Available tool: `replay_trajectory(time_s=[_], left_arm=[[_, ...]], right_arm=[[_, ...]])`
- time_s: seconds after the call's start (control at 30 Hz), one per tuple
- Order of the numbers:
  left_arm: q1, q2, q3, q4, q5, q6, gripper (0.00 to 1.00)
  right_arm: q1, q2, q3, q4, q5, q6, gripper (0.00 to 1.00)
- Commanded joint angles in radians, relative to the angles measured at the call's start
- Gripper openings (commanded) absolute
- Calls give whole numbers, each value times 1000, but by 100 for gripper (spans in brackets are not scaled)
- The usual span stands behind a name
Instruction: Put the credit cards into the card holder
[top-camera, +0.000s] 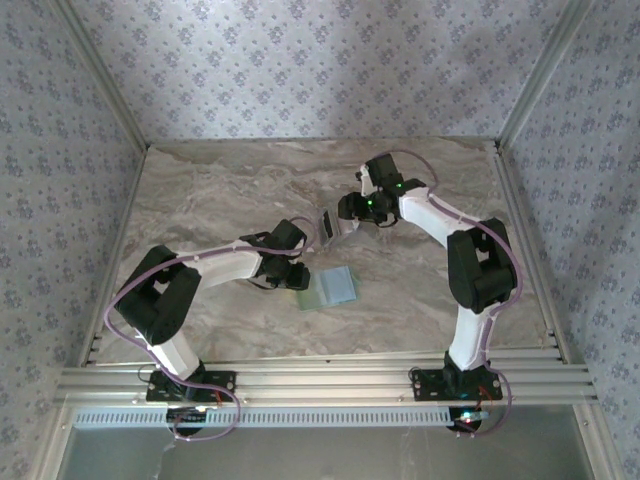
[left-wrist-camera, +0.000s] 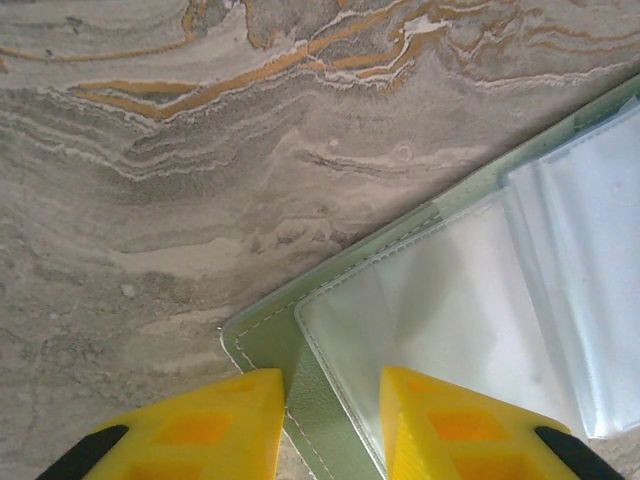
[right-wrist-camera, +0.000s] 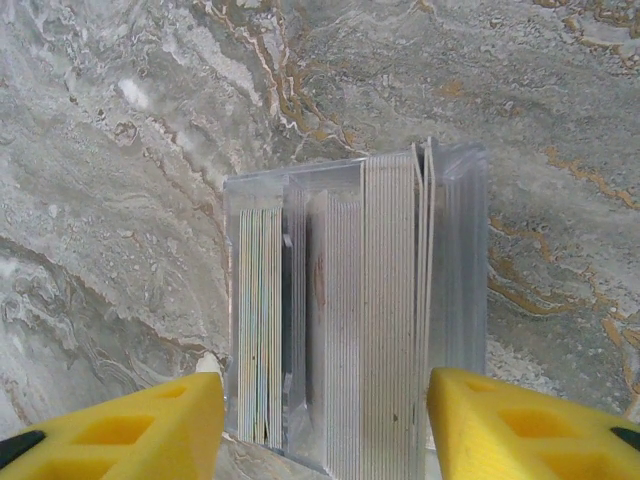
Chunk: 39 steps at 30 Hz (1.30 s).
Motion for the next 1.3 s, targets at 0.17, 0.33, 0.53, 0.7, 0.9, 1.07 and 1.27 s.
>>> replay_trajectory(time_s=[0.17, 0.33, 0.53, 0.7, 0.9, 1.07, 1.27], left_arm=[[4, 32, 2, 2, 11, 9, 31], [3, 35, 3, 2, 11, 9, 31], [4, 37, 3, -1, 11, 9, 30], [4, 38, 5, 0, 12, 9, 30], [6, 39, 5, -2, 12, 9, 30], [5, 40, 5, -1, 12, 9, 30], [5, 44, 7, -4, 12, 11, 30]], right_arm=[[-17, -32, -17, 24, -49, 15, 51], [-25, -34, -19, 24, -57, 17, 45], [-32, -37, -21, 24, -63, 21, 38], [-36, -43, -23, 20, -65, 20, 34], [-40, -48, -25, 17, -65, 20, 27], [-44, -47, -26, 13, -66, 20, 22], [-47, -50, -26, 7, -61, 21, 16]])
